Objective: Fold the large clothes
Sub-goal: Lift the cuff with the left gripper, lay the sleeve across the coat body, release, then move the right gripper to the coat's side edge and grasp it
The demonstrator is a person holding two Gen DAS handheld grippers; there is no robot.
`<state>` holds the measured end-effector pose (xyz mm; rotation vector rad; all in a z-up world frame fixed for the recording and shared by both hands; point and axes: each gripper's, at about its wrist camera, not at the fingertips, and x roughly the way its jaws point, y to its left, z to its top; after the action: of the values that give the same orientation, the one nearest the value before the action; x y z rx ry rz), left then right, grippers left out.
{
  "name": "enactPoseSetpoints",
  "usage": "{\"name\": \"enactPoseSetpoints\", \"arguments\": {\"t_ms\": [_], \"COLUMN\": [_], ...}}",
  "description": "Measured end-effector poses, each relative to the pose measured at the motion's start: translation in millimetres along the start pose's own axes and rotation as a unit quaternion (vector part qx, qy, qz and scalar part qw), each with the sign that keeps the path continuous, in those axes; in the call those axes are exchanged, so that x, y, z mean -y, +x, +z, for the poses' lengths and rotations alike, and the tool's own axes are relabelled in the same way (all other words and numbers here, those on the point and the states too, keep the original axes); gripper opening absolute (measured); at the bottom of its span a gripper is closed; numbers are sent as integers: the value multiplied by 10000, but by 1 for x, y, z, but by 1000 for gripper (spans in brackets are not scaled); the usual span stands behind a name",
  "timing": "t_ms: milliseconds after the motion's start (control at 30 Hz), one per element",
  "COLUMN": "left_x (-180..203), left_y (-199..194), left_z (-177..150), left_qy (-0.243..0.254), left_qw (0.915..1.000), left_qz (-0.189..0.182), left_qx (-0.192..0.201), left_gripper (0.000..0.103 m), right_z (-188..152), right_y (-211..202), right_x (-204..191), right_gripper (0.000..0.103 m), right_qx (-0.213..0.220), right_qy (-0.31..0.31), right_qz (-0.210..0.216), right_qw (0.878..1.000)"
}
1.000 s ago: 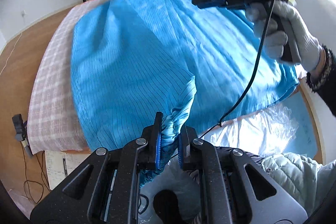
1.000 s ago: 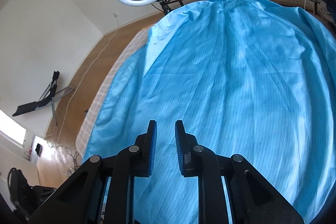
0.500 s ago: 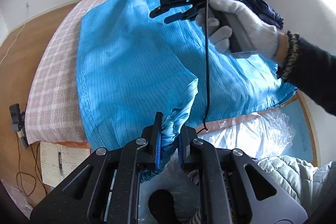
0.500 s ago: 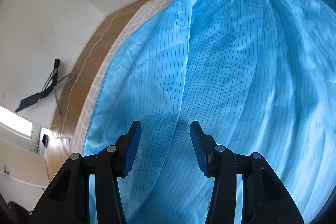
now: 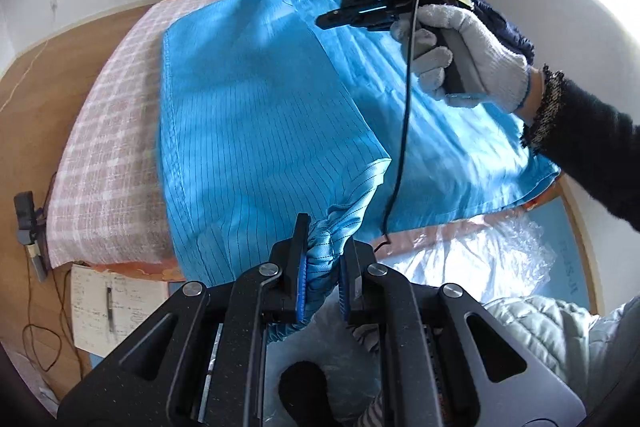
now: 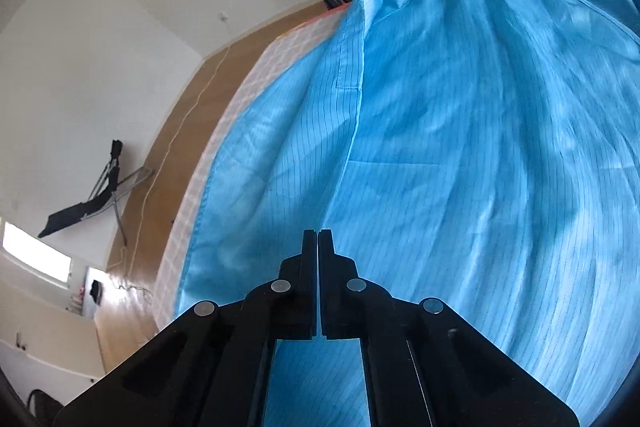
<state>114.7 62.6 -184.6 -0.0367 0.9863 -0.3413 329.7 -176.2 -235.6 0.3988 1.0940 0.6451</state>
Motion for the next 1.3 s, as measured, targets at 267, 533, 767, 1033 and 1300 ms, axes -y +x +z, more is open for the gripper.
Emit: {"name": "enactPoseSetpoints", "arguments": {"t_ms": [267,533,767,1033,1300], "left_x": [-2,-1,-13,-96,-126], "left_y": [1,7,-27,-40,-1], "left_z": [-9,-10,-25,-42,-48], "left_qy": [41,24,-249,-2457,-3527], "left_qw": [9998,9990,9985,9680,9332], "left_qz": [136,395,483,266,-96], "left_qx": [-111,-228,72,426,684], "left_gripper": [10,48,67,67,67], "right_z": [-14,-20,-44,-71,-81], "right_y": [-6,-23,-58,-65,-27], "right_x": [13,-12,-31,-66,-118], "right_gripper": [4,7,22,22,51], "right_qx": [-13,74,214,89,-344], "right_qy": [225,-158,-606,-1222,-1738], "right_qz": [36,-137,-119,-69,-111], "right_qw": [9997,9998,9979,9924,9841]}}
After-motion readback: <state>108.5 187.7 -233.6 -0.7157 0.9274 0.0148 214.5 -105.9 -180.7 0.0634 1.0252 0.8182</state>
